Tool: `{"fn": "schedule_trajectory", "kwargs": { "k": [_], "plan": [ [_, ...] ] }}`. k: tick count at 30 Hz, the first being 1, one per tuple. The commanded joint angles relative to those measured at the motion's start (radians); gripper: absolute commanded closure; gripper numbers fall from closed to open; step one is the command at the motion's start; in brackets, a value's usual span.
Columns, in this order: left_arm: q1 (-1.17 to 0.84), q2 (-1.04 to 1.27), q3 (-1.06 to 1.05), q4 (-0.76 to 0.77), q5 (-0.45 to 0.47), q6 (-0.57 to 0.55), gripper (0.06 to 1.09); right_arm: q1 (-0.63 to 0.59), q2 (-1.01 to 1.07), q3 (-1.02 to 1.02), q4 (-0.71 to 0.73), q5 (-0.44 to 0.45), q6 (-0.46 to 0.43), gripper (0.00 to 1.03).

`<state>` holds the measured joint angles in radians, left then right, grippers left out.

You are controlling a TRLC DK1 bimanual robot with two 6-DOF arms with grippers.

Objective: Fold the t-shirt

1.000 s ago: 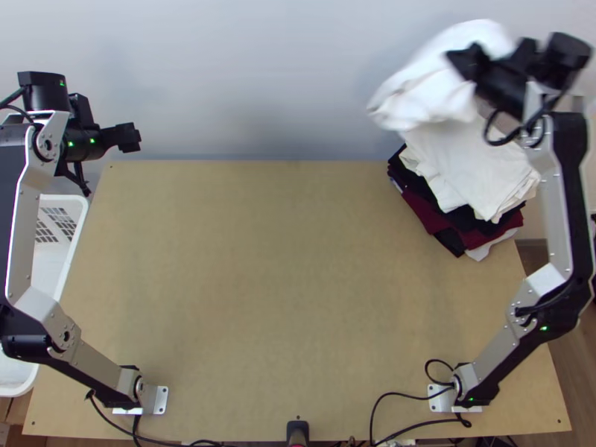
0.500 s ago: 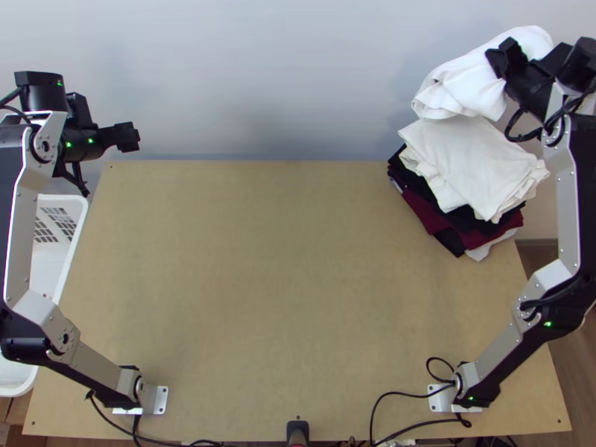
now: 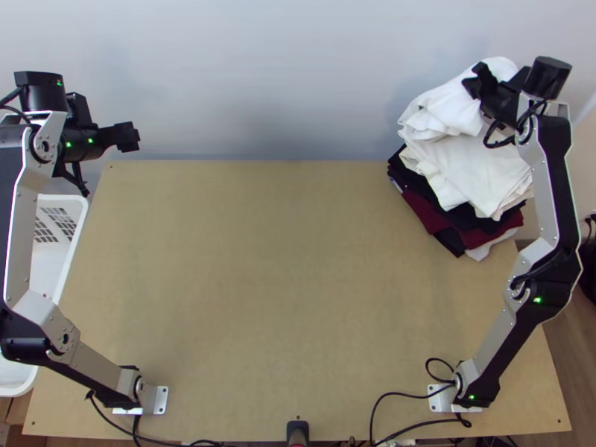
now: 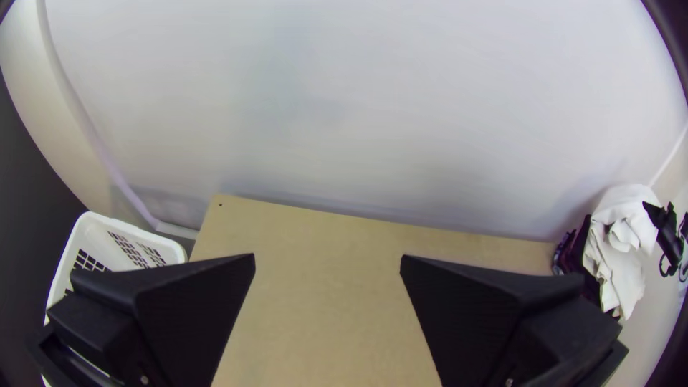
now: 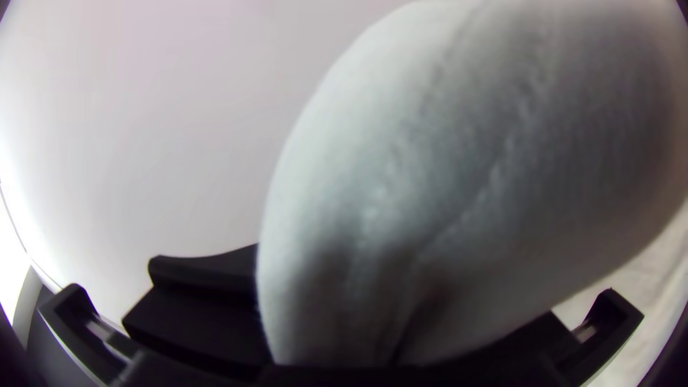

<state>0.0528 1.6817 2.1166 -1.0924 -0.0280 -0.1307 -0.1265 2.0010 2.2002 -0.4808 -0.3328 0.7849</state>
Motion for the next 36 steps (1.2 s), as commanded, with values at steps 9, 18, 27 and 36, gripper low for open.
{"fn": "schedule_trajectory", "kwargs": {
  "k": [9, 18, 27, 36],
  "plan": [
    [-0.005, -0.011, -0.01, 0.012, -0.003, -0.021, 0.1, -0.108, -0.232, -0.257, -0.042, -0.002, -0.136, 1.0],
    [-0.007, -0.013, -0.017, 0.008, 0.003, -0.017, 0.1, -0.14, -0.352, -0.453, -0.042, 0.113, -0.227, 0.04],
    [-0.005, -0.027, -0.015, 0.003, 0.003, -0.006, 0.1, -0.236, -0.461, -0.577, 0.002, 0.364, -0.271, 0.04],
    [-0.001, -0.03, -0.006, 0.008, 0.003, 0.0, 0.1, -0.176, -0.587, -0.55, 0.153, 0.568, -0.343, 0.04]
  ]
}}
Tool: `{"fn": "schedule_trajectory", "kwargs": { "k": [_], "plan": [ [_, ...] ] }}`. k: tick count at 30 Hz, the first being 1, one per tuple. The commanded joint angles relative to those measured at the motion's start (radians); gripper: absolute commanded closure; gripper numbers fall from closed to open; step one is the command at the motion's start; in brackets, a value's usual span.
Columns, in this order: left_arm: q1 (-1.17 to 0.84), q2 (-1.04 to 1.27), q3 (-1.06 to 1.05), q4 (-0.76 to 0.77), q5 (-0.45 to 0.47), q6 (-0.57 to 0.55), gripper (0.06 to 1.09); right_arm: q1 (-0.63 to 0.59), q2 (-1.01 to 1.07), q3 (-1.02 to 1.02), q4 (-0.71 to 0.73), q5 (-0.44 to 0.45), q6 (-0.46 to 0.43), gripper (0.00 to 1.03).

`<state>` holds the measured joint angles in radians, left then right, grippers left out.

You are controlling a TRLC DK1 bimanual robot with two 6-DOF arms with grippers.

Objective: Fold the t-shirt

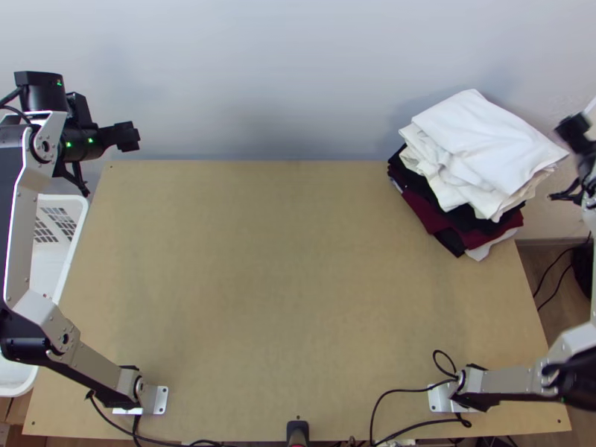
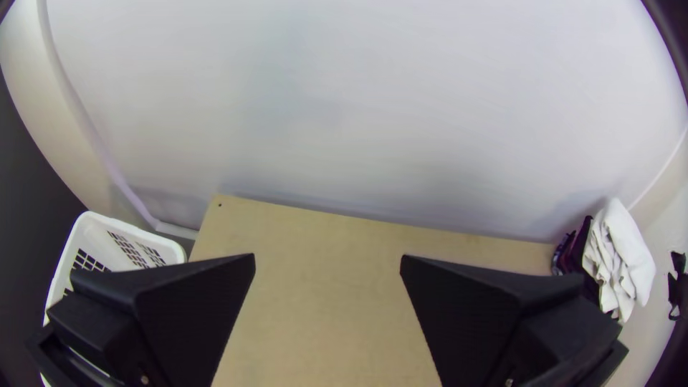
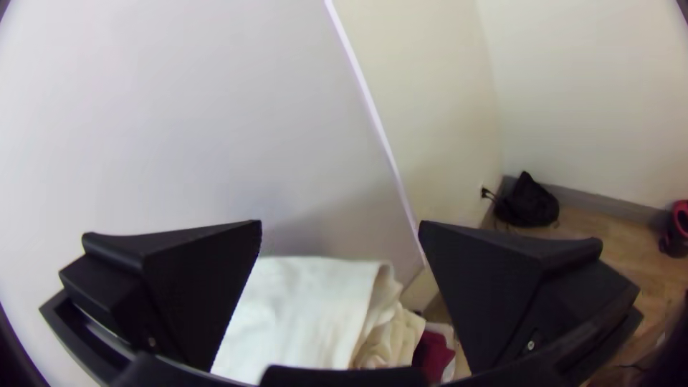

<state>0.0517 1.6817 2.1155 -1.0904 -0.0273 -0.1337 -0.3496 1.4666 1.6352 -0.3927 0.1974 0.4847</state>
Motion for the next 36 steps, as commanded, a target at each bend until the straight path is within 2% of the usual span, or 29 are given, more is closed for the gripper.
{"fn": "schedule_trajectory", "kwargs": {
  "k": [1, 7, 8, 10, 11, 12, 16, 19, 21, 25, 36],
  "plan": [
    [0.0, -0.03, -0.005, 0.006, 0.003, 0.003, 0.1, 0.074, -0.055, 0.02, 0.104, 0.045, -0.066, 0.04],
    [0.005, -0.028, -0.002, 0.011, 0.004, 0.003, 0.1, 0.278, 0.04, -0.005, 0.371, 0.102, -0.317, 0.04],
    [0.007, -0.028, 0.001, 0.011, 0.003, 0.002, 0.1, 0.299, 0.067, -0.038, 0.46, 0.122, -0.394, 0.04],
    [0.007, -0.027, 0.006, 0.011, 0.003, 0.0, 0.1, 0.334, 0.126, -0.141, 0.727, 0.178, -0.607, 0.04],
    [0.007, -0.027, 0.008, 0.011, 0.003, 0.0, 0.1, 0.342, 0.163, -0.179, 0.842, 0.194, -0.687, 0.04],
    [0.008, -0.027, 0.009, 0.011, 0.003, 0.0, 0.1, 0.34, 0.202, -0.195, 0.873, 0.204, -0.715, 0.04],
    [0.016, -0.025, 0.009, 0.011, 0.003, 0.0, 0.1, 0.279, 0.336, -0.267, 0.963, 0.277, -0.712, 0.04],
    [0.019, -0.022, 0.009, 0.011, 0.003, -0.001, 0.1, 0.233, 0.414, -0.348, 0.965, 0.3, -0.652, 0.04],
    [0.019, -0.02, 0.008, 0.011, 0.003, -0.003, 0.1, 0.222, 0.443, -0.408, 0.965, 0.3, -0.601, 0.04],
    [0.019, -0.019, 0.009, 0.011, 0.004, -0.003, 0.1, 0.221, 0.471, -0.46, 0.965, 0.301, -0.571, 0.04],
    [0.02, -0.028, 0.009, 0.007, 0.003, -0.009, 0.1, 0.221, 0.261, -0.229, 0.91, 0.306, -0.557, 0.04]
  ]
}}
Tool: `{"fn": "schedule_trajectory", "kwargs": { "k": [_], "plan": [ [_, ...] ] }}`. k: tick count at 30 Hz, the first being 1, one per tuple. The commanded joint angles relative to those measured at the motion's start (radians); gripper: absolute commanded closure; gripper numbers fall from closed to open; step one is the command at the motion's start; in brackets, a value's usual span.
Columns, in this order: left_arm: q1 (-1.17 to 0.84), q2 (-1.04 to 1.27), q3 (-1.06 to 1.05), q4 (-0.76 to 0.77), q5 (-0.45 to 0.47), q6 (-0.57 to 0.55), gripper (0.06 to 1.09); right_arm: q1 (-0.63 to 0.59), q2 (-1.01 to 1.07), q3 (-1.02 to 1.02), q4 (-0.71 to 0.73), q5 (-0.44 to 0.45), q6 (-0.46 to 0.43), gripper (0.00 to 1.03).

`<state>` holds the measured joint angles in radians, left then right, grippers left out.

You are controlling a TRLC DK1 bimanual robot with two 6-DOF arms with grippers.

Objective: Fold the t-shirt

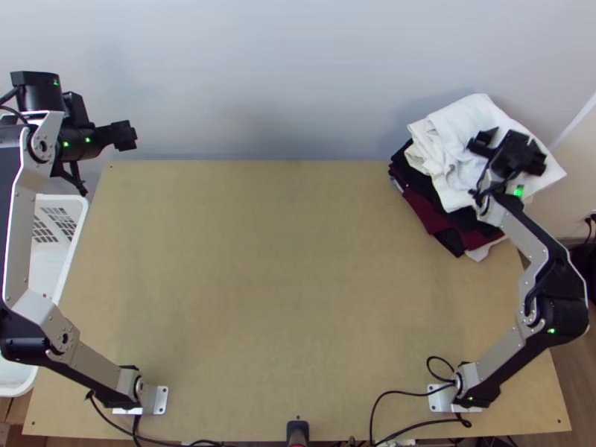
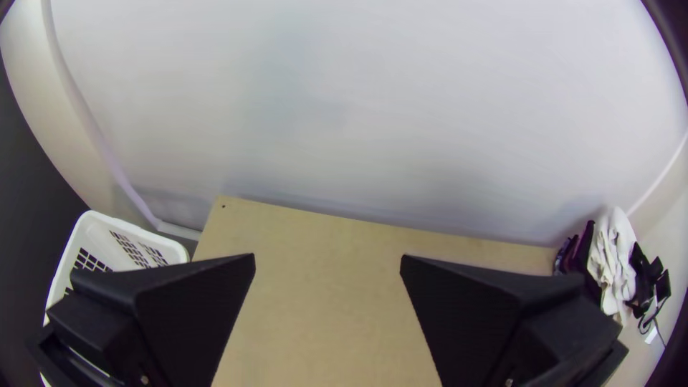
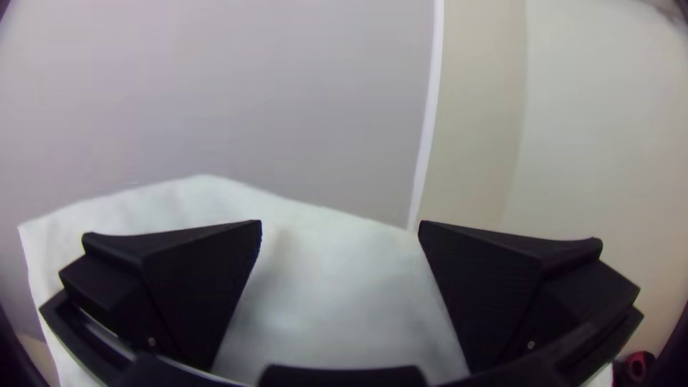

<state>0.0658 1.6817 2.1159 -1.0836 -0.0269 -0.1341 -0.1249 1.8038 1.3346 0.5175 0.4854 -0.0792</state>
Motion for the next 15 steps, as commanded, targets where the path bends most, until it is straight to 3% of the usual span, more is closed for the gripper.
{"fn": "schedule_trajectory", "kwargs": {
  "k": [1, 8, 15],
  "plan": [
    [0.008, -0.031, 0.009, -0.001, 0.002, -0.009, 0.1, -0.002, -0.086, 0.09, -0.001, 0.018, 0.007, 0.04],
    [0.019, -0.048, 0.009, -0.009, 0.002, -0.009, 0.1, 0.019, 0.043, 0.262, -0.037, 0.002, -0.03, 0.04],
    [0.029, -0.068, 0.009, -0.021, 0.004, -0.012, 0.1, 0.054, 0.355, 0.552, -0.205, -0.011, -0.077, 0.04]
  ]
}}
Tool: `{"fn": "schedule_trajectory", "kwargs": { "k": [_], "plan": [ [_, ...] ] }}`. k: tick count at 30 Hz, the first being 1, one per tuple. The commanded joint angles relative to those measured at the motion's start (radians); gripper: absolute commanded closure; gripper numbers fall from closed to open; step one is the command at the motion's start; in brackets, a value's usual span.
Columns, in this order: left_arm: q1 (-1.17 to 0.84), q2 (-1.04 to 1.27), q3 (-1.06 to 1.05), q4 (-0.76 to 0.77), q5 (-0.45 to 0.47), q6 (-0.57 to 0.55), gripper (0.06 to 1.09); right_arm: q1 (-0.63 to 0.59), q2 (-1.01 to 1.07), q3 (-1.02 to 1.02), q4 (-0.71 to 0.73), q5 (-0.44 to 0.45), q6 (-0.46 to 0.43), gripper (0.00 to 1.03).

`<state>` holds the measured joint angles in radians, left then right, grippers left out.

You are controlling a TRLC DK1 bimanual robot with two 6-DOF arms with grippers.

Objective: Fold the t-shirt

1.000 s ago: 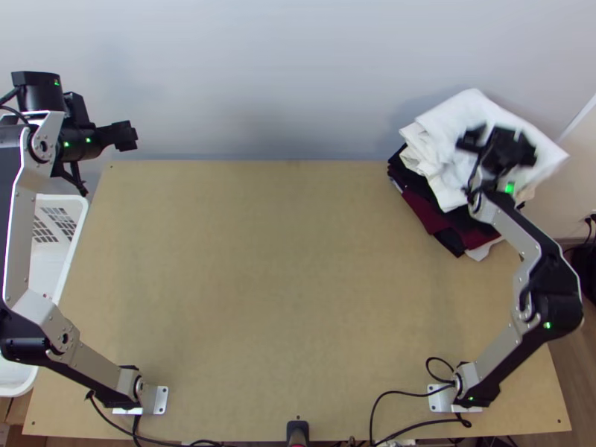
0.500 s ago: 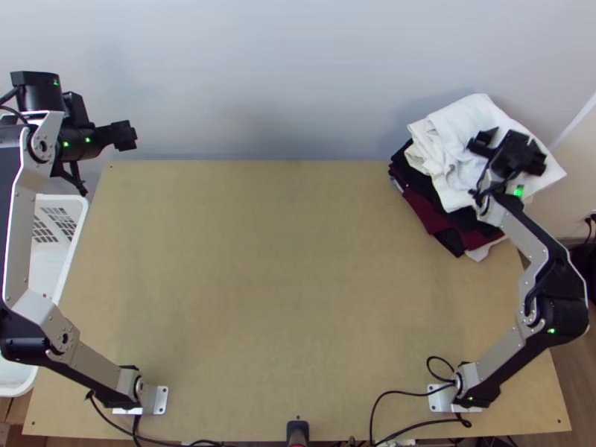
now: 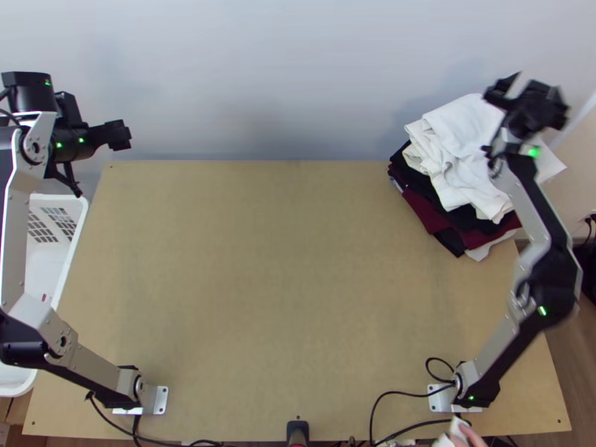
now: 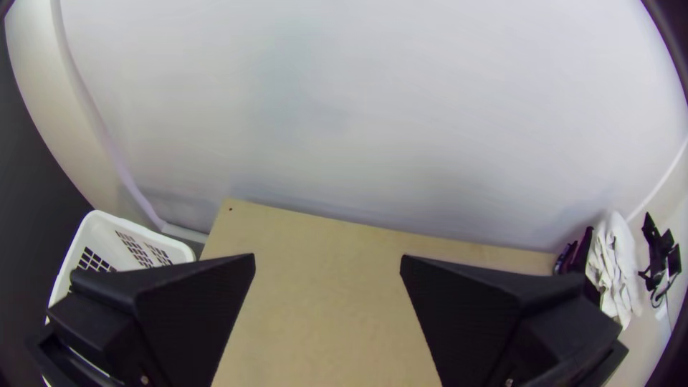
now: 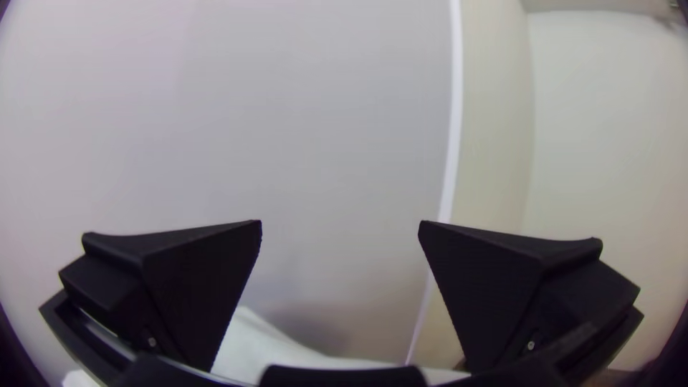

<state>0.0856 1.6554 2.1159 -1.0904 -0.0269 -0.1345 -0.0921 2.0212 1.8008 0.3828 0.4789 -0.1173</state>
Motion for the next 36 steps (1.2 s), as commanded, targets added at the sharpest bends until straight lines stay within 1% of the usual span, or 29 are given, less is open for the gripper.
{"fn": "schedule_trajectory", "kwargs": {
  "k": [1, 3, 4, 7, 12, 15, 18, 21, 22, 23, 24, 26, 27, 28, 30, 31, 33, 34, 36],
  "plan": [
    [0.009, -0.043, 0.009, -0.014, 0.004, -0.011, 0.1, 0.028, 0.178, 0.127, -0.124, -0.003, -0.048, 0.04],
    [0.008, -0.046, 0.009, -0.016, 0.004, -0.011, 0.1, 0.031, 0.24, 0.175, -0.191, -0.005, -0.073, 0.04],
    [0.008, -0.048, 0.009, -0.016, 0.004, -0.011, 0.1, 0.034, 0.261, 0.195, -0.254, -0.006, -0.081, 0.04],
    [0.008, -0.055, 0.009, -0.016, 0.004, -0.011, 0.1, 0.035, 0.246, 0.196, -0.263, -0.005, -0.068, 0.04],
    [0.017, -0.071, 0.029, -0.009, 0.004, -0.028, 0.1, 0.029, 0.071, 0.209, -0.254, -0.008, 0.027, 0.04],
    [0.026, -0.092, 0.065, 0.018, 0.004, -0.065, 0.1, 0.028, -0.082, 0.209, -0.254, -0.042, 0.053, 0.04],
    [0.037, -0.134, 0.084, 0.067, 0.004, -0.1, 0.1, 0.014, -0.225, 0.215, -0.263, -0.099, 0.094, 0.04],
    [0.046, -0.178, 0.084, 0.103, 0.002, -0.103, 0.1, -0.035, -0.351, 0.2, -0.263, -0.126, 0.214, 0.04],
    [0.046, -0.194, 0.079, 0.11, 0.002, -0.103, 0.1, -0.054, -0.383, 0.203, -0.275, -0.164, 0.243, 0.04],
    [0.051, -0.213, 0.07, 0.119, -0.002, -0.102, 0.1, -0.072, -0.415, 0.207, -0.309, -0.223, 0.252, 0.04],
    [0.055, -0.23, 0.062, 0.132, -0.008, -0.1, 0.1, -0.092, -0.447, 0.213, -0.334, -0.253, 0.268, 0.04],
    [0.062, -0.266, 0.044, 0.142, -0.019, -0.085, 0.1, -0.109, -0.523, 0.19, -0.344, -0.273, 0.28, 0.04],
    [0.062, -0.293, 0.024, 0.165, -0.044, -0.077, 0.1, -0.123, -0.567, 0.167, -0.326, -0.276, 0.311, 0.04],
    [0.062, -0.327, -0.004, 0.196, -0.065, -0.074, 0.1, -0.144, -0.607, 0.147, -0.318, -0.296, 0.366, 0.04],
    [0.063, -0.417, -0.096, 0.293, -0.085, -0.048, 0.1, -0.209, -0.676, 0.121, -0.314, -0.393, 0.47, 0.04],
    [0.062, -0.471, -0.155, 0.359, -0.114, -0.034, 0.1, -0.238, -0.711, 0.108, -0.328, -0.45, 0.492, 0.04],
    [0.063, -0.591, -0.286, 0.489, -0.143, -0.013, 0.1, -0.279, -0.789, 0.065, -0.328, -0.531, 0.493, 0.04],
    [0.063, -0.652, -0.359, 0.558, -0.159, 0.004, 0.1, -0.281, -0.84, 0.025, -0.323, -0.576, 0.493, 0.04],
    [0.075, -0.776, -0.508, 0.681, -0.171, 0.021, 0.1, -0.287, -0.961, -0.112, -0.245, -0.591, 0.492, 0.04]
  ]
}}
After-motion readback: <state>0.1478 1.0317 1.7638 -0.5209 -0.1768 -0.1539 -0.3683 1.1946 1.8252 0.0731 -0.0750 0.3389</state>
